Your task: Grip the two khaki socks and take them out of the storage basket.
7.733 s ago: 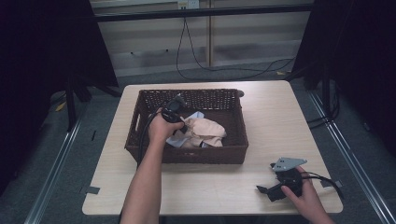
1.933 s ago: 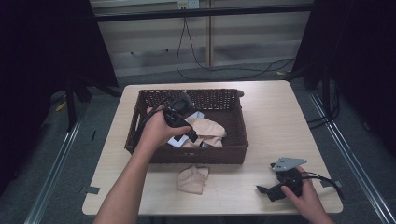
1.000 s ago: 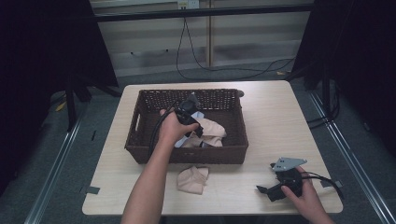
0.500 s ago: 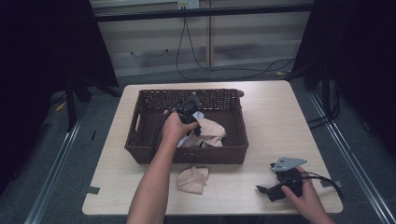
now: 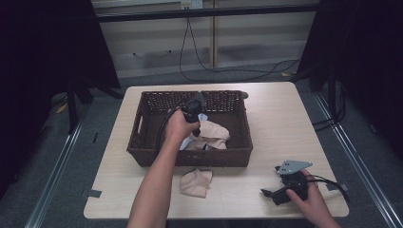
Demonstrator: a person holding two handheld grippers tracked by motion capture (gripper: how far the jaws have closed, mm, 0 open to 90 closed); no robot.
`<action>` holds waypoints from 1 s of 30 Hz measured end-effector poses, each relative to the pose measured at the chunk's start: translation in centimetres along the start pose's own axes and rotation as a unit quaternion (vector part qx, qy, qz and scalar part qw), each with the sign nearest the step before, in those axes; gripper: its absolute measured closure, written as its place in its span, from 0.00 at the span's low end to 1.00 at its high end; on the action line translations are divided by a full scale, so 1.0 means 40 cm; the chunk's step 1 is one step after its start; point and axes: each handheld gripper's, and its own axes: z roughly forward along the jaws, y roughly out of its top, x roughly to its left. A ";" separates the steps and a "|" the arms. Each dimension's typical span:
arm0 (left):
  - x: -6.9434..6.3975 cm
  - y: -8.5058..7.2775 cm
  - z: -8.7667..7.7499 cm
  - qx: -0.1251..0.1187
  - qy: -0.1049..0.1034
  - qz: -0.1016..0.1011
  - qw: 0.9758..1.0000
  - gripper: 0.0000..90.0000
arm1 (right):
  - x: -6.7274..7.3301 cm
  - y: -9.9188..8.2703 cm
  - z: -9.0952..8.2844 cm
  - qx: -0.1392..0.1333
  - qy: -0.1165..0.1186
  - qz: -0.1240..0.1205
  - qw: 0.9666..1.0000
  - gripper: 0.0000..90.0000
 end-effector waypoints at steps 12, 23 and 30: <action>-0.017 -0.007 -0.102 -0.001 -0.019 0.005 1.000 0.99 | 0.000 0.000 0.000 0.000 0.000 0.000 1.000 0.00; -0.032 -0.016 -0.213 0.004 -0.030 -0.001 1.000 0.99 | 0.000 0.000 0.000 0.001 0.001 0.000 1.000 0.00; -0.037 -0.028 -0.260 0.005 -0.033 -0.006 0.999 0.99 | 0.000 0.000 0.000 0.001 0.001 0.000 1.000 0.00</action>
